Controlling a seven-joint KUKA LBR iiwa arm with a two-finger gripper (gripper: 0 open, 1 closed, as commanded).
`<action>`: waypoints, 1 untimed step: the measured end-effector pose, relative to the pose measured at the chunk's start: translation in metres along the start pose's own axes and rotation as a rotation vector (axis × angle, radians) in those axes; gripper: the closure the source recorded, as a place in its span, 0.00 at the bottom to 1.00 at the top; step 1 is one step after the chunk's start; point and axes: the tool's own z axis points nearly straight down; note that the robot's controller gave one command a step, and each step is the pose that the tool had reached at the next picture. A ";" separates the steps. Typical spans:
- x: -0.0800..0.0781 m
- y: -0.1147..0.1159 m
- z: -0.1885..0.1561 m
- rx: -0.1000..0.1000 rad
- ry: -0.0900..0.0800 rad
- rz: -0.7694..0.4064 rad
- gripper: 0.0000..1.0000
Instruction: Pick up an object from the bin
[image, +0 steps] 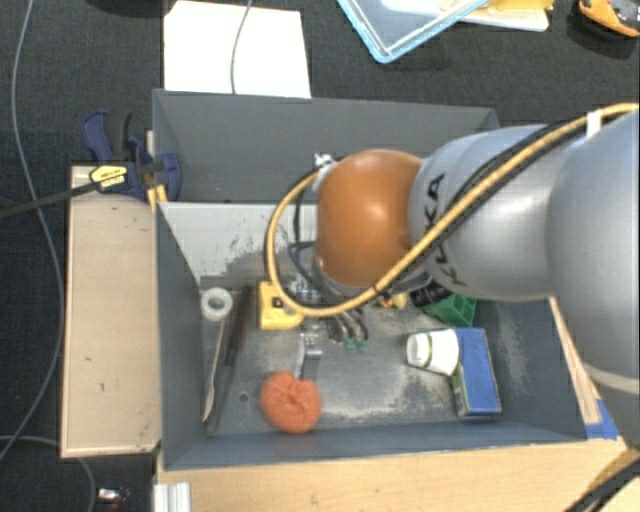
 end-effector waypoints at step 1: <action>-0.002 -0.001 -0.004 -0.001 -0.007 0.007 0.00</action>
Offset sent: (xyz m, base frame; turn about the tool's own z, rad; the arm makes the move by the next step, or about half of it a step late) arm -0.0543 0.0030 -0.0853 -0.0053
